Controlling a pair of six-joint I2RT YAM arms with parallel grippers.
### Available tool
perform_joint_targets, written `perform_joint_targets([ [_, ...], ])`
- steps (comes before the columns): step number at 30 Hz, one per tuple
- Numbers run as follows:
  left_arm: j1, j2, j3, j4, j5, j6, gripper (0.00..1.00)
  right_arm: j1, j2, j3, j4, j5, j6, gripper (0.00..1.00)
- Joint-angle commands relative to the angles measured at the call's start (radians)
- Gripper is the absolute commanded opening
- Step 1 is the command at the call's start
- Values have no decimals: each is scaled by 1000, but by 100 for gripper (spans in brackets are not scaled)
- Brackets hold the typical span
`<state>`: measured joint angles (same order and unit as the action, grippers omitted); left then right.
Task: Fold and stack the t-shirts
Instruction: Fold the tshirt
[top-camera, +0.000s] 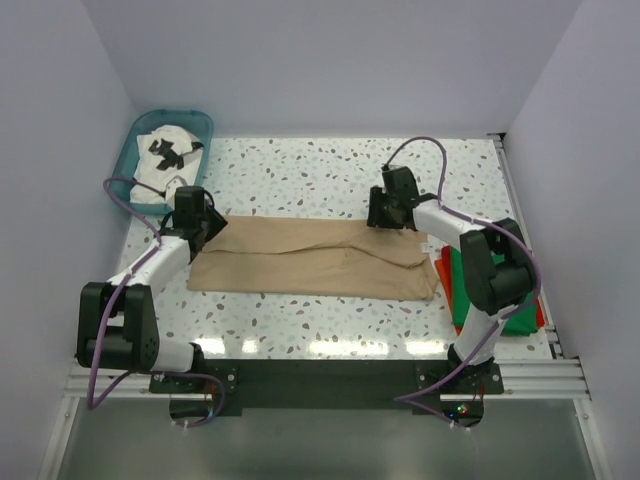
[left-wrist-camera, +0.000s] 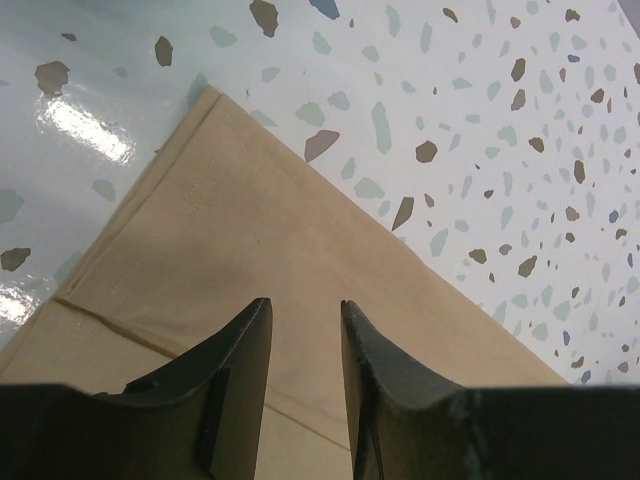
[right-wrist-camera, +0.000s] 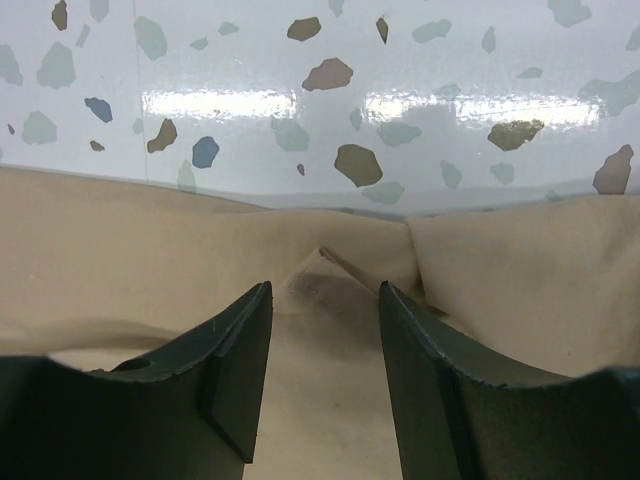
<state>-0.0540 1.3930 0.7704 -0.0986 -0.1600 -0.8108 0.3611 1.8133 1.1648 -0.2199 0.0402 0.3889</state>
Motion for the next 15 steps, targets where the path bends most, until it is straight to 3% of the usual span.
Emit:
perform_joint_targets([
  [1,-4,1,-11,45,4,-7,38,15,9,7,33,41,-18,50],
  [11,-4,8,-20,51,7,-8,38,22,15,9,17,56,-21,41],
  [15,-4,6,-25,56,7,-8,38,24,15,15,16,101,-27,45],
])
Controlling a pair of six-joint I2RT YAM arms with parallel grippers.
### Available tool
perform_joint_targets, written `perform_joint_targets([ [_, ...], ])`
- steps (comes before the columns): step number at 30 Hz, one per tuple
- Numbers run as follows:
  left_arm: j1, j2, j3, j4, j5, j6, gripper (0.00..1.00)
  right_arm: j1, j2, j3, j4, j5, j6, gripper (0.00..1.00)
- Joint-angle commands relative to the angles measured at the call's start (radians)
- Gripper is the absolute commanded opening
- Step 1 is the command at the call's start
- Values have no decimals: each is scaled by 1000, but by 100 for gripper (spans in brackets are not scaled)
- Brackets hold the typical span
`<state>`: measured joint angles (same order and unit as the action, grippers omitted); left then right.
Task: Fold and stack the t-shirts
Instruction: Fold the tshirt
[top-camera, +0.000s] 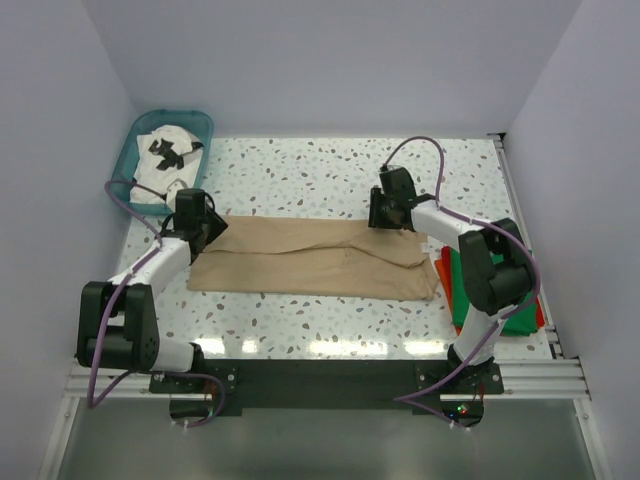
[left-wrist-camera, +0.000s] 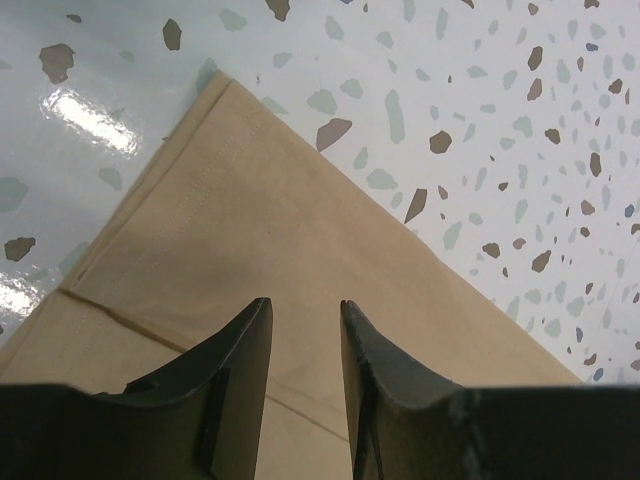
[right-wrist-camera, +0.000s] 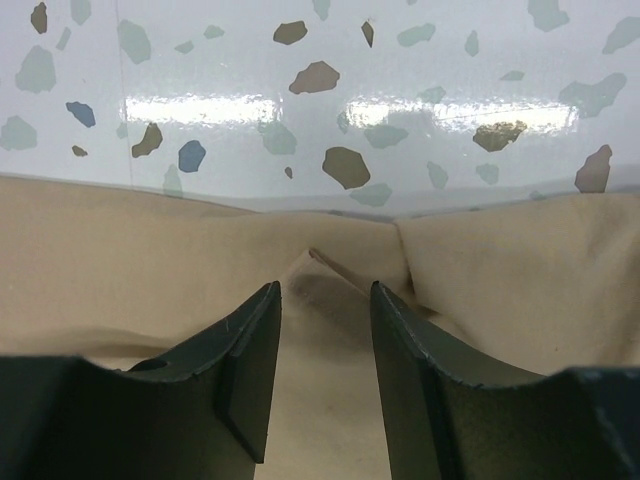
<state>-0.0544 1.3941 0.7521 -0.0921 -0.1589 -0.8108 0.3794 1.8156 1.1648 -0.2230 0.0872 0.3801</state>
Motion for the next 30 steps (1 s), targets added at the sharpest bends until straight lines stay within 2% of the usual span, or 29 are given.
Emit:
perform_joint_targets([
  [1,-4,5,-5,48,5,-8,38,4,17,21,17,57,-20,45],
  [12,-4,8,1,42,2,-7,38,7,48,44,-6,23,-20,44],
  [20,-4,9,0,40,-1,-5,38,9,-7,-7,16,-46,8,36],
  [23,-4,8,0,38,-2,-5,38,10,-27,-22,16,-66,14,30],
  [24,-4,9,-2,38,-2,-5,38,10,-33,-33,19,-73,17,23],
  [27,-4,9,-2,38,-4,-7,38,10,-61,-54,20,-72,26,13],
  [28,-4,9,0,38,-4,-5,38,10,-77,-60,22,-73,29,7],
  [30,-4,9,-3,37,-4,-5,38,10,-97,-79,24,-76,37,5],
])
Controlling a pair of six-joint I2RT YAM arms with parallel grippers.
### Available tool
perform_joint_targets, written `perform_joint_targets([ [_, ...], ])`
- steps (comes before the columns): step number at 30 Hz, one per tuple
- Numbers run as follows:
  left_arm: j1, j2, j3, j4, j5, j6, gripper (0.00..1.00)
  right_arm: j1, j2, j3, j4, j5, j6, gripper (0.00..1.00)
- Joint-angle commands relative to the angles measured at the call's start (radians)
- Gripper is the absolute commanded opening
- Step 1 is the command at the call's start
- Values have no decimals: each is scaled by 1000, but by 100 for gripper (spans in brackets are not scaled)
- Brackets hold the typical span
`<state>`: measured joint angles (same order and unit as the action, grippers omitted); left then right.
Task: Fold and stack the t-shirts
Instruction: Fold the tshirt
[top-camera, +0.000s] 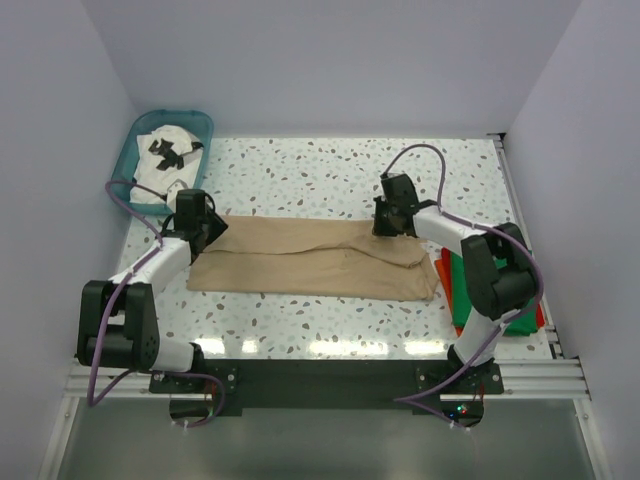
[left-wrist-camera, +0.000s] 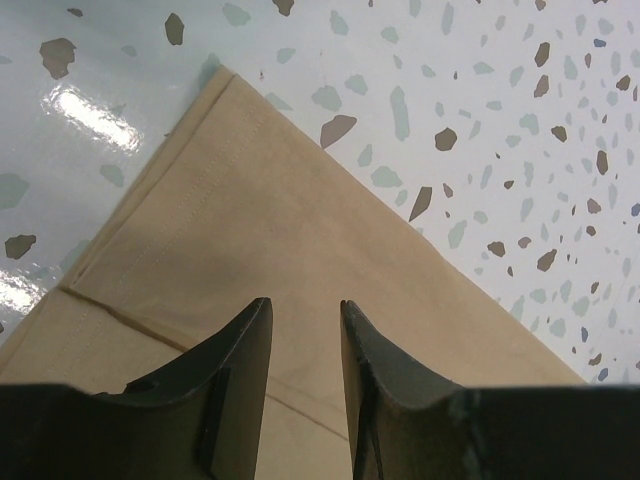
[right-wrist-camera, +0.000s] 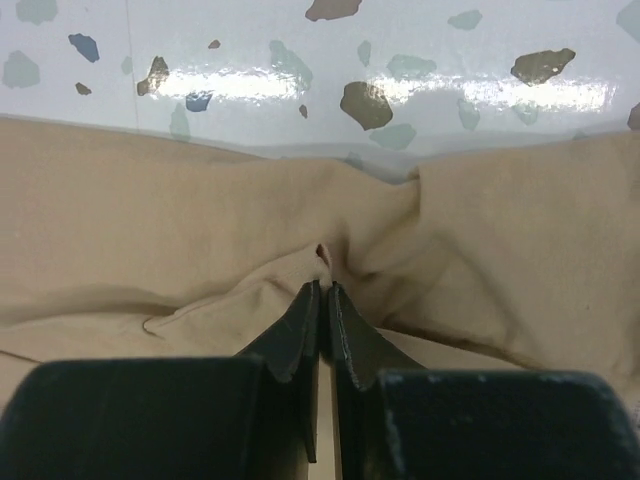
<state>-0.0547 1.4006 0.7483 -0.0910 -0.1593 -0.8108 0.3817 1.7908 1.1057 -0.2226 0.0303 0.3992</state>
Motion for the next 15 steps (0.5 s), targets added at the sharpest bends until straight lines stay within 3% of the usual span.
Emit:
perform_joint_targets([
  [1,-4,3,-1,36,-3,-5,38,8,-82,-24,22,-21,20,4],
  [15,-2,1,-10,39,-2,-10,38,9,-287,-141,5,-76,55,4],
])
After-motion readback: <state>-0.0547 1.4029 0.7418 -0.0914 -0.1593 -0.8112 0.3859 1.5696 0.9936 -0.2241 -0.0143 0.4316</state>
